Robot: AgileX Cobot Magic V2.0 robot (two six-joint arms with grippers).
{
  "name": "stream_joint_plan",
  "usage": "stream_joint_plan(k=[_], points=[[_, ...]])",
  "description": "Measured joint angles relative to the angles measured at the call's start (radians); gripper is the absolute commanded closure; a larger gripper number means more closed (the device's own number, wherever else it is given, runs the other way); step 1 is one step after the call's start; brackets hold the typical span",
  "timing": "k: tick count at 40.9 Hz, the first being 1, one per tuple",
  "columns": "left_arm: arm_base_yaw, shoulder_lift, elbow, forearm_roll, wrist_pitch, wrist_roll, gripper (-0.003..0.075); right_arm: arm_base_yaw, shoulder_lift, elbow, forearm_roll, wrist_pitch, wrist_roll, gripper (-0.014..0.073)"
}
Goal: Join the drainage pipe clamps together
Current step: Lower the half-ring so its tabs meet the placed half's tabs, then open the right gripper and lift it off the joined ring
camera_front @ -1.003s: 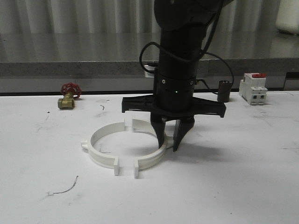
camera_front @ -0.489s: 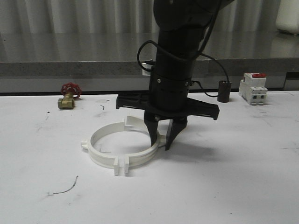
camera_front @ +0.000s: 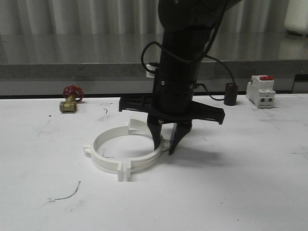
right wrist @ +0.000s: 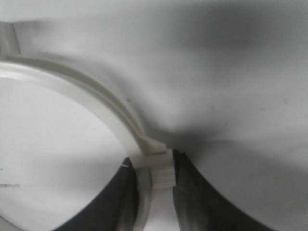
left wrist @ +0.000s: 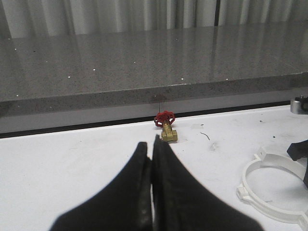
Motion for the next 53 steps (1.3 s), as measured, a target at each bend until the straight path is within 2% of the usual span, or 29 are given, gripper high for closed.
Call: stream_joint_plan(k=[12, 30, 41, 49, 53], points=[[0.000, 0.000, 0.000, 0.000, 0.000, 0.000, 0.0741, 0.000, 0.008, -0.004, 0.008, -0.001, 0.002, 0.0420], [0.000, 0.000, 0.000, 0.000, 0.000, 0.000, 0.0741, 0.000, 0.013, -0.012, 0.025, -0.002, 0.021, 0.0250], [0.000, 0.000, 0.000, 0.000, 0.000, 0.000, 0.0741, 0.000, 0.013, -0.013, 0.037, -0.022, 0.068, 0.0096], [0.000, 0.000, 0.000, 0.000, 0.000, 0.000, 0.0741, 0.000, 0.002, -0.014, 0.048, -0.030, 0.070, 0.0071], [0.000, 0.000, 0.000, 0.000, 0.000, 0.000, 0.0741, 0.000, -0.016, -0.006, 0.041, 0.012, 0.070, 0.0071]])
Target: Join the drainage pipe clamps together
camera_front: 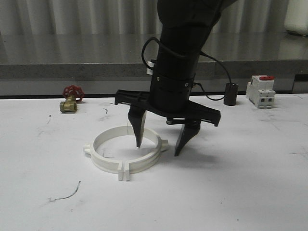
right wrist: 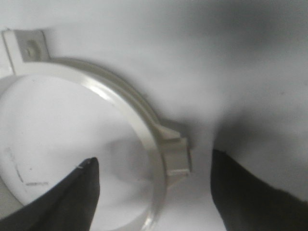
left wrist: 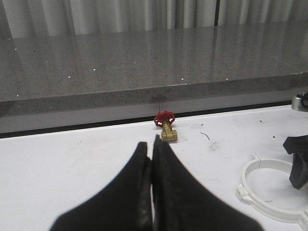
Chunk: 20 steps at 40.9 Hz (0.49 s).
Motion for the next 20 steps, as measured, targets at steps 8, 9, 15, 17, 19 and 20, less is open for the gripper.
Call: stream_joint_plan(k=[8, 9, 15, 17, 19, 20], points=[[0.000, 0.000, 0.000, 0.000, 0.000, 0.000, 0.0741, -0.008, -0.113, 0.002, -0.089, 0.095, 0.002, 0.0088], [0.000, 0.000, 0.000, 0.000, 0.000, 0.000, 0.0741, -0.010, -0.129, 0.002, -0.099, 0.105, 0.000, 0.0102], [0.000, 0.000, 0.000, 0.000, 0.000, 0.000, 0.0741, -0.012, -0.253, 0.002, -0.124, 0.129, -0.081, 0.0211], [0.000, 0.000, 0.000, 0.000, 0.000, 0.000, 0.0741, -0.016, -0.291, 0.002, -0.116, 0.131, -0.116, 0.0237], [0.000, 0.000, 0.000, 0.000, 0.000, 0.000, 0.0741, -0.024, -0.339, 0.002, -0.096, 0.136, -0.160, 0.0251], [0.000, 0.000, 0.000, 0.000, 0.000, 0.000, 0.0741, -0.032, -0.356, 0.002, -0.085, 0.142, -0.187, 0.0255]])
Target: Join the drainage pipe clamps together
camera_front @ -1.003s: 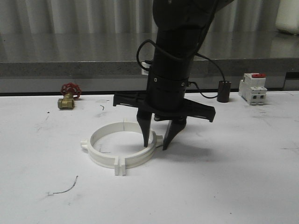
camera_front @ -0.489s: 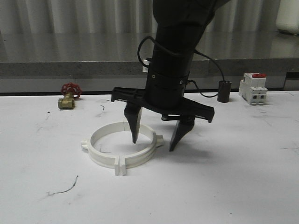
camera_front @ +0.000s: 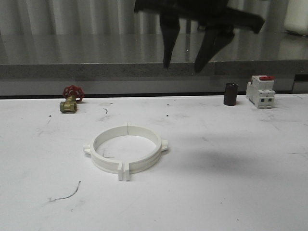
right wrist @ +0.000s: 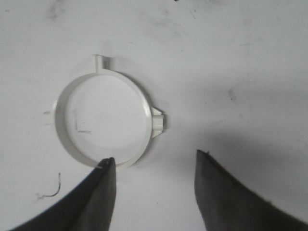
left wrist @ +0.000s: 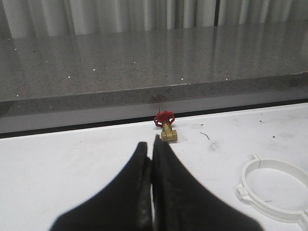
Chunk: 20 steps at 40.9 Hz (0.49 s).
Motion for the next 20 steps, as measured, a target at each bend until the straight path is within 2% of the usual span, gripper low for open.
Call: stream_joint_plan(k=[9, 14, 20], points=[[0.000, 0.000, 0.000, 0.000, 0.000, 0.000, 0.0741, -0.158, -0.176, 0.026, 0.090, 0.078, -0.182, 0.0273], [0.000, 0.000, 0.000, 0.000, 0.000, 0.000, 0.0741, -0.291, -0.310, 0.120, 0.092, 0.081, -0.233, 0.0420], [0.000, 0.000, 0.000, 0.000, 0.000, 0.000, 0.0741, -0.427, -0.489, 0.322, 0.092, 0.070, -0.285, 0.0656]])
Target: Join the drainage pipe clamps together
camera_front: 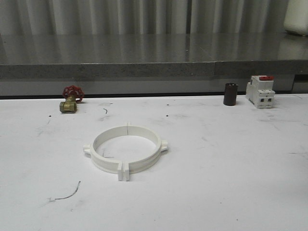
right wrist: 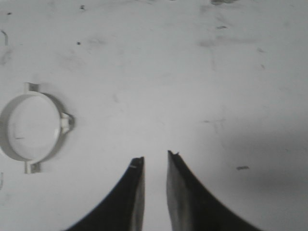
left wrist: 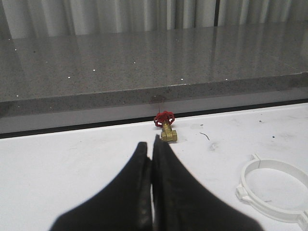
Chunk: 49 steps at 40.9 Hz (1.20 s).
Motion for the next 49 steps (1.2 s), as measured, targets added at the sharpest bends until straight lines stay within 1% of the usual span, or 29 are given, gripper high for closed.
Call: stream_joint_plan(k=[1, 3, 6, 14, 19, 24, 29, 33, 49], points=[[0.000, 0.000, 0.000, 0.000, 0.000, 0.000, 0.0741, -0.014, -0.036, 0.033, 0.000, -0.005, -0.007, 0.0668], [0.000, 0.000, 0.000, 0.000, 0.000, 0.000, 0.0741, -0.041, -0.102, 0.113, 0.000, -0.016, -0.020, 0.0654], [0.000, 0.000, 0.000, 0.000, 0.000, 0.000, 0.0741, -0.061, -0.203, 0.244, -0.016, -0.042, -0.031, 0.0655], [0.000, 0.000, 0.000, 0.000, 0.000, 0.000, 0.0741, -0.066, -0.550, 0.543, -0.117, -0.148, -0.055, 0.0655], [0.000, 0.000, 0.000, 0.000, 0.000, 0.000, 0.0741, -0.066, -0.788, 0.663, -0.197, -0.214, -0.058, 0.0655], [0.000, 0.000, 0.000, 0.000, 0.000, 0.000, 0.0741, -0.066, -0.978, 0.755, -0.255, -0.268, -0.060, 0.0655], [0.000, 0.000, 0.000, 0.000, 0.000, 0.000, 0.0741, -0.066, -1.113, 0.808, -0.276, -0.310, -0.060, 0.0655], [0.000, 0.000, 0.000, 0.000, 0.000, 0.000, 0.0741, -0.066, -1.168, 0.817, -0.281, -0.325, -0.060, 0.0655], [0.000, 0.000, 0.000, 0.000, 0.000, 0.000, 0.0741, -0.066, -1.189, 0.817, -0.284, -0.334, -0.060, 0.0655]])
